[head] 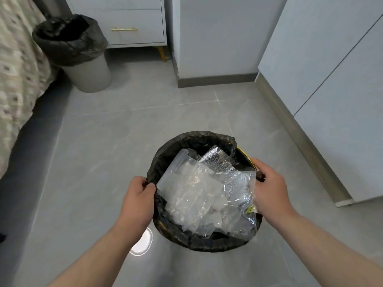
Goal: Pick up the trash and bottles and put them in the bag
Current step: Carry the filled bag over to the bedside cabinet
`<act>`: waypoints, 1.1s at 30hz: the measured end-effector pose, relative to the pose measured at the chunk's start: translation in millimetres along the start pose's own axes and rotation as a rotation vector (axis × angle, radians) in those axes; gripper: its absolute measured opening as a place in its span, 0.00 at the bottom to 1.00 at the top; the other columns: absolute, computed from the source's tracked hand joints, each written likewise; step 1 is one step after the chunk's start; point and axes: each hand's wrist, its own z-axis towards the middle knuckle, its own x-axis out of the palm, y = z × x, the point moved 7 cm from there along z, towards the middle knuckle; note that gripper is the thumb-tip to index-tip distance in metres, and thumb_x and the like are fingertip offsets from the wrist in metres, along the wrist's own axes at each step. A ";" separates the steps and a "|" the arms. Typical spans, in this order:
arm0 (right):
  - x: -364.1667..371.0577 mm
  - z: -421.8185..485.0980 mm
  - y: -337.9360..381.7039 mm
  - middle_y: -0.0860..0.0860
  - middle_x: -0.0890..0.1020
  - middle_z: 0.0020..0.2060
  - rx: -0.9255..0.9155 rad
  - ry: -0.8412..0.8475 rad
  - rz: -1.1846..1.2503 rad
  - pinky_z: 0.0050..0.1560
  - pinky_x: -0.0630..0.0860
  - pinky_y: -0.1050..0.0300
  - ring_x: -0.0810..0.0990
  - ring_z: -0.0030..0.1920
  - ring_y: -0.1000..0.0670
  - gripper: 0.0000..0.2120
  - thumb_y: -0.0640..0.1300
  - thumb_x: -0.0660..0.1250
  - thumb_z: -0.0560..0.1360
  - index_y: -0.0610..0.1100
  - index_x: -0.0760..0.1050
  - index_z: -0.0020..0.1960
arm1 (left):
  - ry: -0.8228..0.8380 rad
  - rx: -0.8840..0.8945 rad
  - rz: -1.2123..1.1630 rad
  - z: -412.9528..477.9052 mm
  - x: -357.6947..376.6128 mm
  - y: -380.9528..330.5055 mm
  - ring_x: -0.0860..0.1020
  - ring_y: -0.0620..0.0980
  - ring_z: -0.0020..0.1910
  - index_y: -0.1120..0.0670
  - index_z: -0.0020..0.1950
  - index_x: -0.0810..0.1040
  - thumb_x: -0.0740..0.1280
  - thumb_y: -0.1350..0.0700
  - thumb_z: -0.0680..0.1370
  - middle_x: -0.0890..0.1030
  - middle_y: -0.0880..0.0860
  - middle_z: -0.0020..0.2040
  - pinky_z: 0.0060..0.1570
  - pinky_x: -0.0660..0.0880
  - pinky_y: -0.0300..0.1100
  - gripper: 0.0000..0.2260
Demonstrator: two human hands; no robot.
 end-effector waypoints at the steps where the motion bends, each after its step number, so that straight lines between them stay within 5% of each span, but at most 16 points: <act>1: -5.1 1.1 11.6 0.63 0.83 0.38 0.016 -0.013 -0.010 0.42 0.74 0.69 0.80 0.40 0.58 0.29 0.30 0.61 0.71 0.67 0.78 0.45 | 0.006 -0.011 -0.003 -2.6 -7.1 -10.3 0.68 0.50 0.34 0.58 0.47 0.70 0.57 0.60 0.79 0.70 0.54 0.38 0.32 0.65 0.43 0.04; 4: -28.8 -3.7 63.8 0.67 0.80 0.38 0.019 -0.040 -0.040 0.48 0.75 0.67 0.78 0.42 0.65 0.29 0.30 0.62 0.72 0.66 0.77 0.50 | 0.015 -0.041 -0.010 -23.7 -29.5 -49.9 0.68 0.50 0.35 0.58 0.48 0.70 0.57 0.61 0.79 0.70 0.54 0.38 0.33 0.65 0.44 0.04; 10: -108.9 -22.2 184.1 0.51 0.83 0.47 0.036 0.006 -0.074 0.49 0.78 0.53 0.80 0.46 0.52 0.25 0.35 0.63 0.71 0.57 0.77 0.63 | 0.027 -0.092 -0.045 -99.8 -95.6 -172.0 0.69 0.52 0.38 0.60 0.48 0.71 0.58 0.62 0.77 0.71 0.54 0.39 0.37 0.67 0.46 0.04; 14: -183.7 -50.4 288.0 0.50 0.78 0.42 0.087 -0.020 -0.024 0.38 0.69 0.62 0.72 0.36 0.54 0.27 0.33 0.60 0.73 0.54 0.75 0.66 | 0.041 -0.053 -0.044 -158.2 -144.8 -278.1 0.67 0.50 0.35 0.62 0.49 0.70 0.58 0.62 0.77 0.69 0.54 0.38 0.34 0.64 0.44 0.05; 17: -239.7 -75.0 369.0 0.56 0.75 0.37 0.079 -0.037 -0.011 0.35 0.68 0.67 0.72 0.34 0.56 0.27 0.31 0.60 0.73 0.55 0.75 0.65 | 0.069 -0.027 -0.004 -205.1 -178.2 -348.9 0.67 0.51 0.35 0.61 0.46 0.69 0.59 0.61 0.76 0.68 0.54 0.38 0.35 0.65 0.46 0.03; 20: -287.3 -97.5 429.6 0.53 0.78 0.42 0.085 -0.047 -0.008 0.36 0.70 0.71 0.76 0.39 0.60 0.25 0.35 0.61 0.74 0.58 0.76 0.64 | 0.086 0.047 0.028 -256.5 -208.9 -415.4 0.67 0.51 0.35 0.60 0.43 0.68 0.60 0.58 0.77 0.68 0.54 0.37 0.35 0.66 0.47 0.05; 25: -349.5 -143.9 499.2 0.55 0.79 0.51 0.122 -0.090 0.101 0.48 0.72 0.64 0.77 0.50 0.58 0.21 0.39 0.64 0.75 0.60 0.75 0.62 | 0.082 0.176 0.092 -325.5 -253.0 -494.1 0.67 0.50 0.35 0.62 0.44 0.68 0.61 0.56 0.77 0.67 0.54 0.36 0.34 0.65 0.46 0.09; 29: -391.1 -189.2 538.4 0.56 0.77 0.45 0.118 -0.159 0.128 0.44 0.71 0.62 0.76 0.45 0.59 0.23 0.38 0.64 0.75 0.68 0.70 0.55 | 0.154 0.243 0.084 -362.5 -266.3 -533.0 0.66 0.51 0.34 0.63 0.43 0.69 0.60 0.57 0.77 0.67 0.55 0.36 0.33 0.63 0.46 0.09; 33: -437.9 -240.4 532.8 0.51 0.78 0.41 0.170 -0.304 0.167 0.39 0.68 0.59 0.73 0.35 0.54 0.22 0.36 0.62 0.75 0.60 0.75 0.60 | 0.293 0.323 0.125 -397.5 -246.4 -559.1 0.68 0.52 0.33 0.58 0.39 0.69 0.61 0.56 0.77 0.69 0.55 0.35 0.34 0.64 0.45 0.09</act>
